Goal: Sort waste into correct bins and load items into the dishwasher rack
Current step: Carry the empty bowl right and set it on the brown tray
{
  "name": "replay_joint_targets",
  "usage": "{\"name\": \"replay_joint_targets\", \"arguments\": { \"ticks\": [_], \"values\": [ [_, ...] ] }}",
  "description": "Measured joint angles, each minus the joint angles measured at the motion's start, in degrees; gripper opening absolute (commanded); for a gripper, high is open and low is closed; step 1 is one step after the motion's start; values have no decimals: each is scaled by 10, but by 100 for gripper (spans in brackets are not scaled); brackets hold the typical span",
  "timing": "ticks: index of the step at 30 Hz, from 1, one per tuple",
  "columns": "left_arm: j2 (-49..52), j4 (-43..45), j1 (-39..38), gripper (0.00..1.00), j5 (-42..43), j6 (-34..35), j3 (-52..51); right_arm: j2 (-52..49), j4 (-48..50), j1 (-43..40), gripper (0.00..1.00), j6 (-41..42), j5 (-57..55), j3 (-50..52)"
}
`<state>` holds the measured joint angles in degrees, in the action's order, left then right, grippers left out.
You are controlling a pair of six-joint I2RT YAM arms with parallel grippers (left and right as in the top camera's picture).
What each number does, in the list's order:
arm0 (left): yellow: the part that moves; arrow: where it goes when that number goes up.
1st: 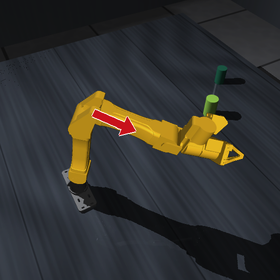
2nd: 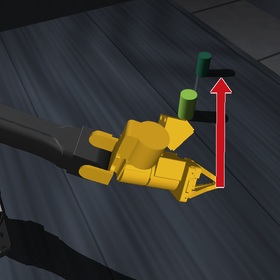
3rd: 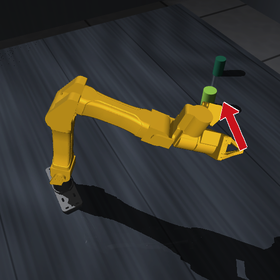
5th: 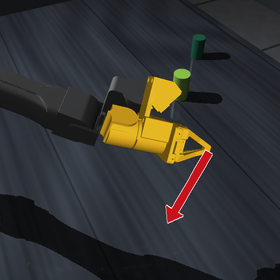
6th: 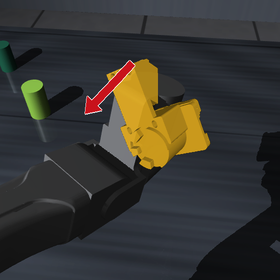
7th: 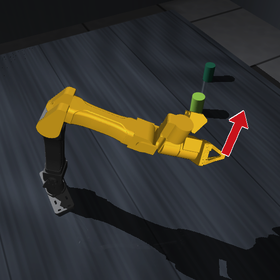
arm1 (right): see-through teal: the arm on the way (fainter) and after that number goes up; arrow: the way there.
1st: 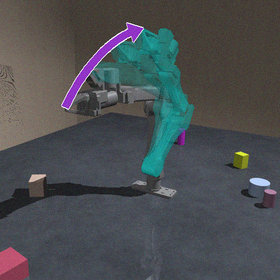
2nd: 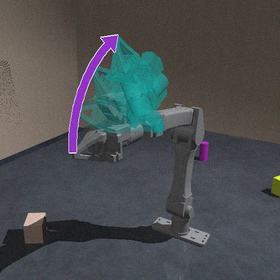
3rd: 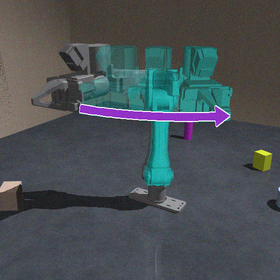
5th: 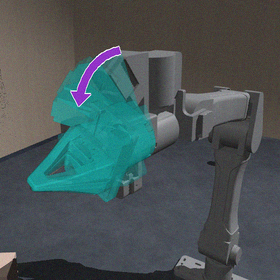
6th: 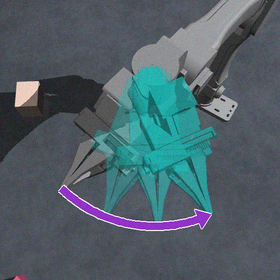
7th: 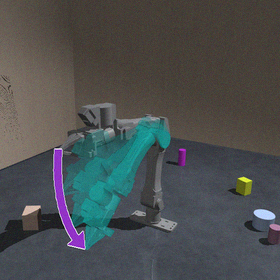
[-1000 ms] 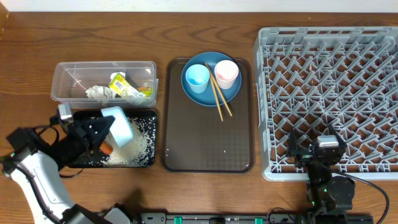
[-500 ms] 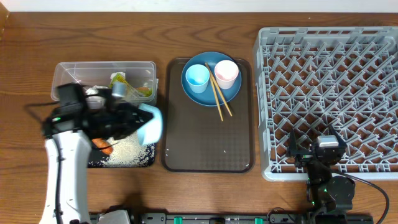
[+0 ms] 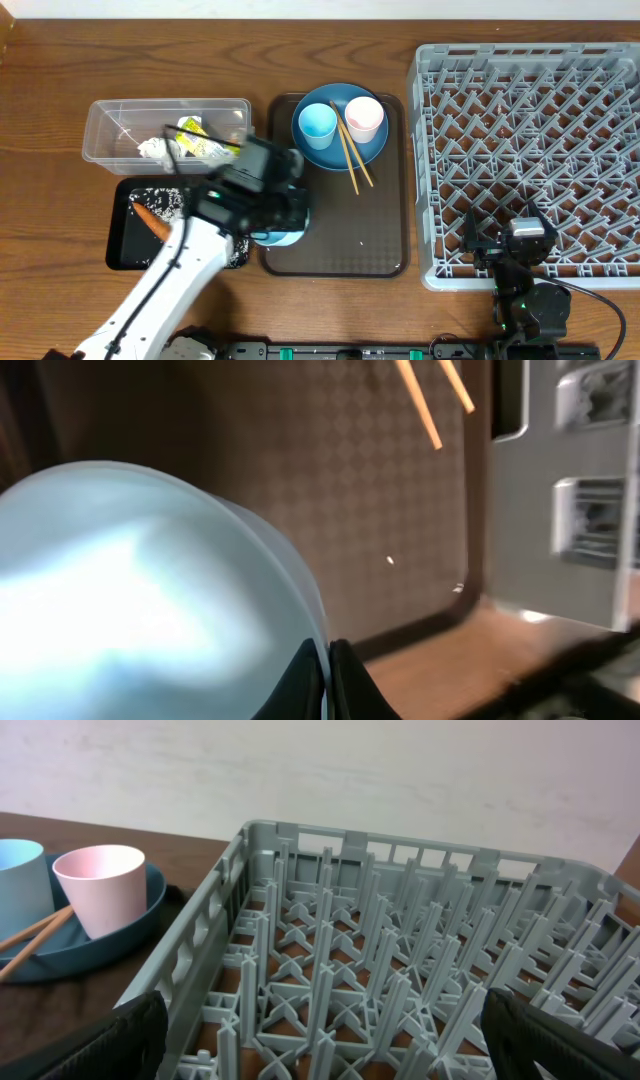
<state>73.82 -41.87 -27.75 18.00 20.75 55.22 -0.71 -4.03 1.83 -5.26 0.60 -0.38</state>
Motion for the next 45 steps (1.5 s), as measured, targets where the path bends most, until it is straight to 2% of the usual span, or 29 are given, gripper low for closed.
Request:
{"name": "replay_joint_targets", "arguments": {
  "ticks": [6,13,22,27,31,36,38,40,41,45],
  "values": [
    [0,30,-110,6,-116,27,0,0,0,0,99,0,0,0],
    [44,61,-172,6,-182,39,0,0,0,0,99,0,0,0],
    [130,80,-185,6,-197,50,-1,0,0,0,99,0,0,0],
    [134,96,-189,8,-188,50,-2,0,0,0,99,0,0,0],
    [135,97,-189,13,-184,54,-2,0,0,0,99,0,0,0],
    [134,99,-189,13,-179,65,-2,0,0,0,99,0,0,0],
    [134,100,-189,16,-177,65,-2,0,0,0,99,0,0,0],
    [135,100,-189,34,-174,64,-2,0,0,0,99,0,0,0],
    [134,100,-189,39,-172,66,-2,0,0,0,99,0,0,0],
    [134,100,-189,47,-169,75,-2,0,0,0,99,0,0,0]
  ]
}}
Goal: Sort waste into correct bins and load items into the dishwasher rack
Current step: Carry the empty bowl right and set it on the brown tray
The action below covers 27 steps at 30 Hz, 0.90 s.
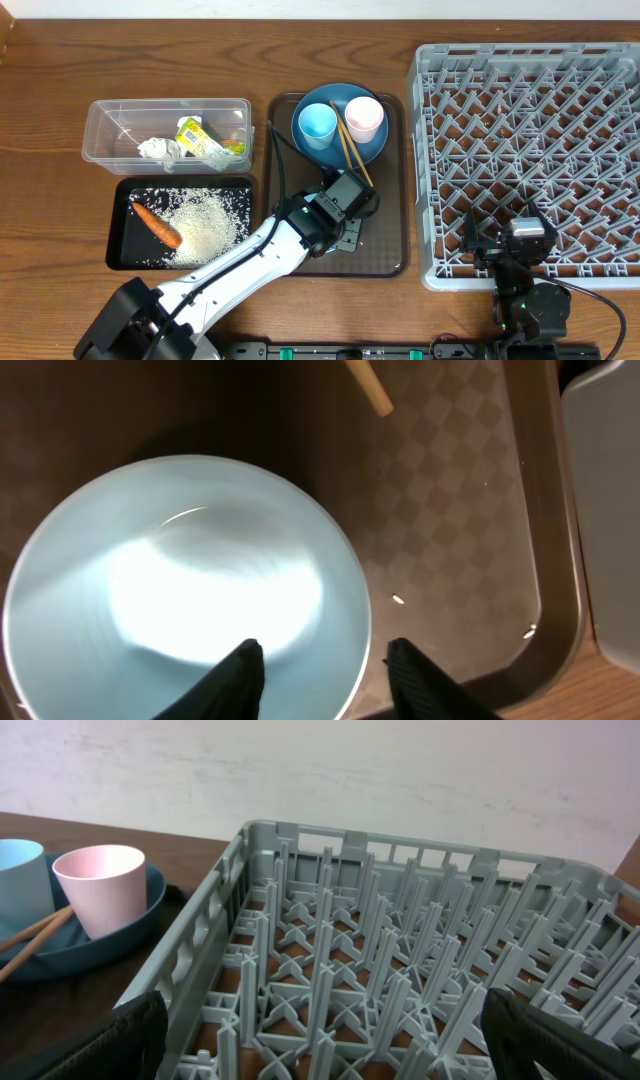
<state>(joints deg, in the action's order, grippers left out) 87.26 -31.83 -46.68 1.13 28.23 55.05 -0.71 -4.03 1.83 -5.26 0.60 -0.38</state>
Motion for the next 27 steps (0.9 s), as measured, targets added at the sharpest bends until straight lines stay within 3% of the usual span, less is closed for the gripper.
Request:
{"name": "replay_joint_targets", "arguments": {
  "ticks": [5,10,17,27],
  "values": [
    [0,0,4,54,0,2,1,0,0,0,99,0,0,0],
    [-18,3,22,51,0,3,26,0,0,0,99,0,0,0],
    [-64,83,48,51,-26,2,54,0,0,0,99,0,0,0],
    [4,155,114,51,-103,3,54,0,0,0,99,0,0,0]
  ]
}}
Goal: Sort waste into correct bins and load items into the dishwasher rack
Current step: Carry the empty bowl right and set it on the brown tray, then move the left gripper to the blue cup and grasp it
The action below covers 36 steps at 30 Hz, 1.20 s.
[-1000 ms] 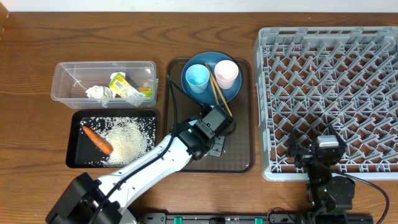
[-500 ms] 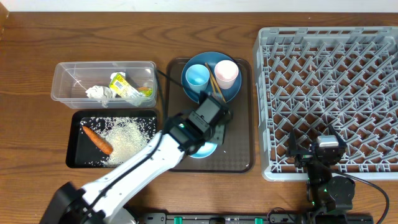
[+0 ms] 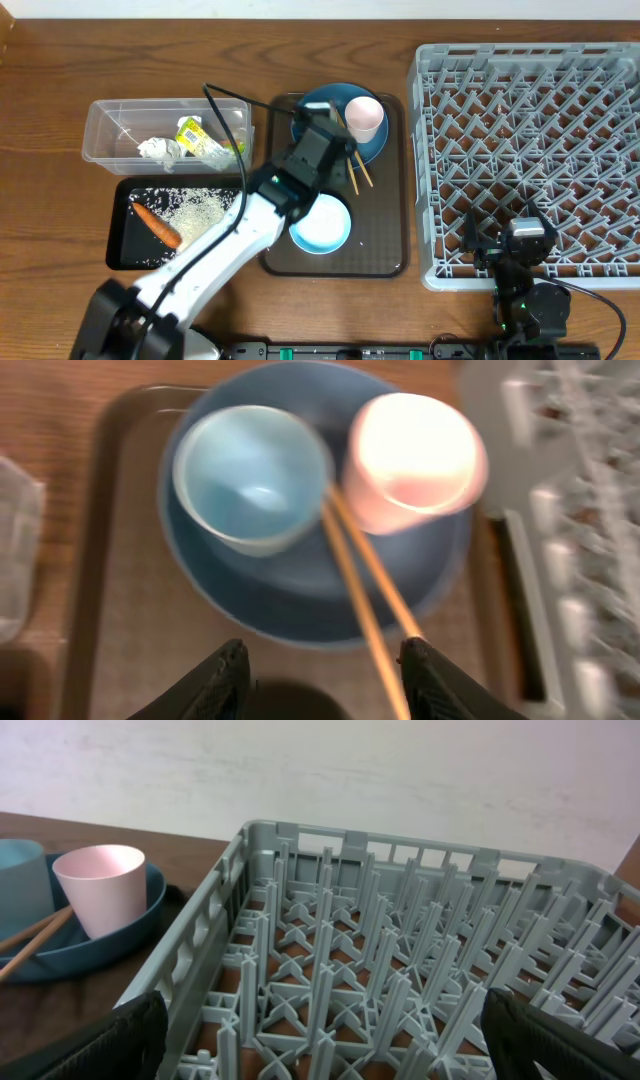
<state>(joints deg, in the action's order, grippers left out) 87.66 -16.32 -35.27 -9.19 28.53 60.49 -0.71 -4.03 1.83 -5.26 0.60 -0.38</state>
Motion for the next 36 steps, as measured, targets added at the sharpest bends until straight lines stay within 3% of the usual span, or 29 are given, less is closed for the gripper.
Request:
{"name": "replay_joint_targets", "arguments": {
  "ticks": [8,15,31,36],
  "values": [
    [57,37,82,52,3,48,0,0,0,0,99,0,0,0],
    [57,83,136,52,77,80,0,0,0,0,99,0,0,0],
    [120,117,141,52,134,120,0,0,0,0,99,0,0,0],
    [124,123,141,36,135,123,0,0,0,0,99,0,0,0]
  ]
}}
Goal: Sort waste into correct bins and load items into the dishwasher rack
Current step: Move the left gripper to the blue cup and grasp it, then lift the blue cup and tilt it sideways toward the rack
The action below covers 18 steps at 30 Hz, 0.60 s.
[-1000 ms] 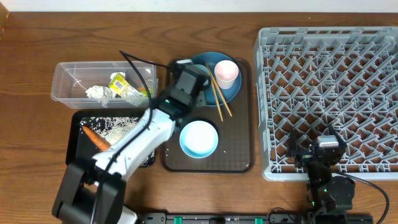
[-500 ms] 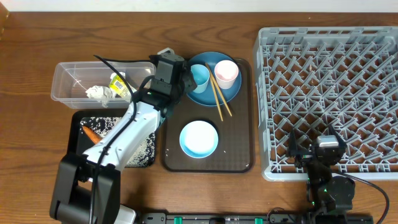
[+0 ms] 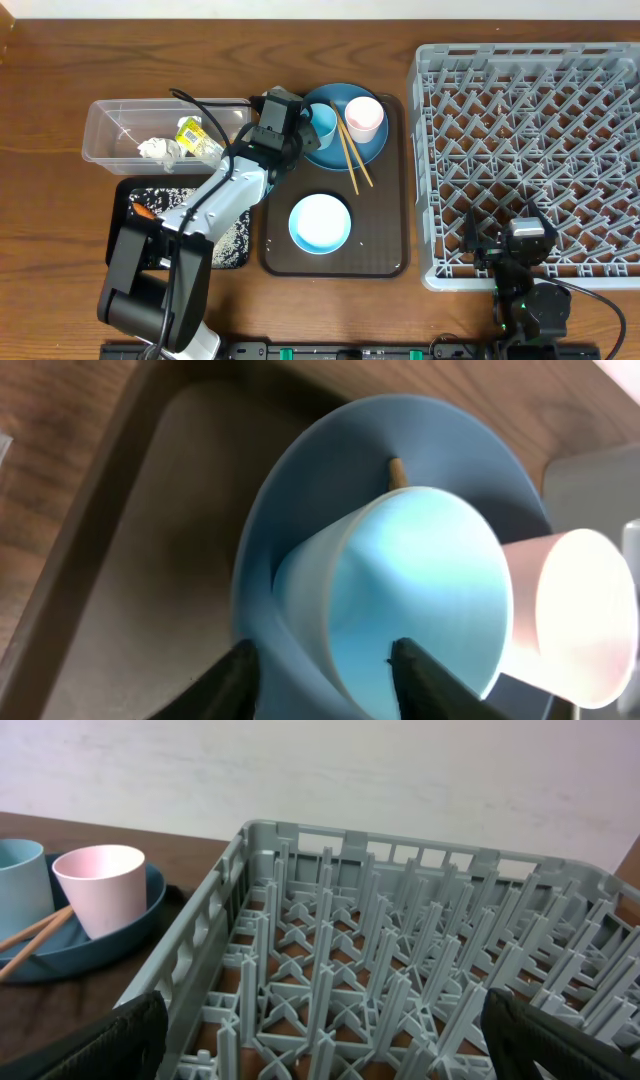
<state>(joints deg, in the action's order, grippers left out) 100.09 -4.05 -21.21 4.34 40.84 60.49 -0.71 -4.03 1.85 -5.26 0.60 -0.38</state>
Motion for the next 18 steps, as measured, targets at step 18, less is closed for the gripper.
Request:
{"name": "replay_joint_targets", "arguments": {
  "ticks": [18],
  "values": [
    [30,30,-7,6,3,-2,0,0,0,0,99,0,0,0]
  ]
}}
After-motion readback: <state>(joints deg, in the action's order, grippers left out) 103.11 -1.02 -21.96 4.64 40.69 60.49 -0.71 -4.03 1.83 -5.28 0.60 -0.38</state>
